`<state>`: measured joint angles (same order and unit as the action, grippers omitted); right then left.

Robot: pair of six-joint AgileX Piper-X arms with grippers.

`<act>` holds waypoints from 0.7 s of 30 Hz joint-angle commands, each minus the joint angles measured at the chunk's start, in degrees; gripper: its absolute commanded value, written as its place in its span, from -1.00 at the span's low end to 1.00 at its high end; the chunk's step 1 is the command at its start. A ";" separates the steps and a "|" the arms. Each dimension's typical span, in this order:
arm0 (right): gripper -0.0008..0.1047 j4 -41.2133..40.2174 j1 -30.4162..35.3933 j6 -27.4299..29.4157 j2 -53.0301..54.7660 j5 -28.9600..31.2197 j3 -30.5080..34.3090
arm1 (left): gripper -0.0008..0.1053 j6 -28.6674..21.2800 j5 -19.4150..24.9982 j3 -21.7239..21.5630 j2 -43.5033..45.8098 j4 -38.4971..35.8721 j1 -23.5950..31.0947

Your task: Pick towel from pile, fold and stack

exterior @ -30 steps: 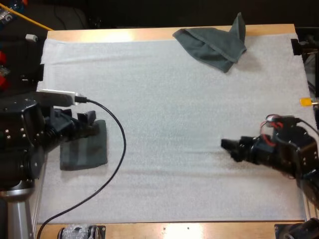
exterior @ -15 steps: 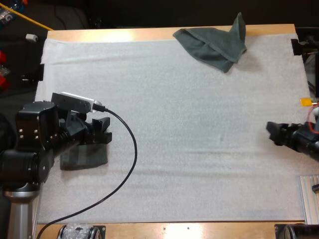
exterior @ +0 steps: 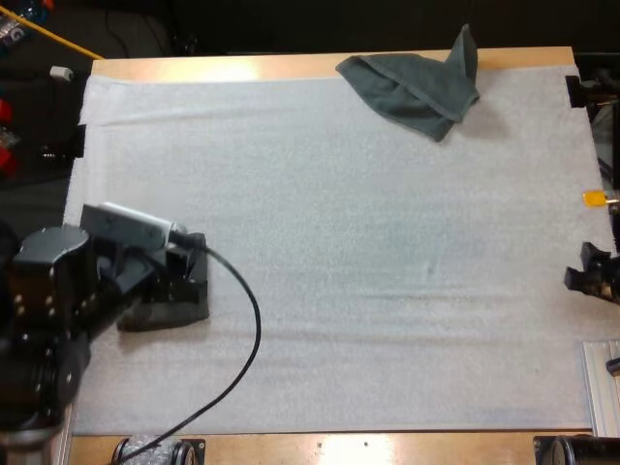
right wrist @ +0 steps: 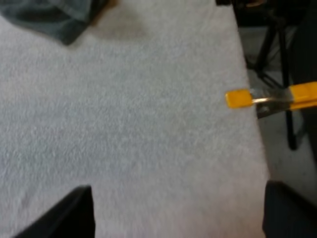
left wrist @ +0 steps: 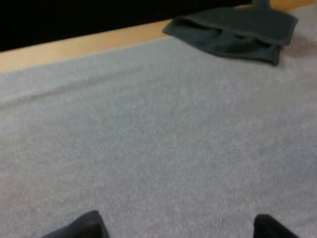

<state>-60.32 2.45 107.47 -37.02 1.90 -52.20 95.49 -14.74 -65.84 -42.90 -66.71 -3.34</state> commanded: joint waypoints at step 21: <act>0.66 -15.28 0.26 -4.66 15.90 1.78 -0.82 | 0.37 3.02 -0.07 -0.29 17.61 -12.68 -0.27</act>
<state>-74.51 2.45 103.32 -21.30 3.24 -52.63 97.85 -14.74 -65.84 -25.63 -78.61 -3.34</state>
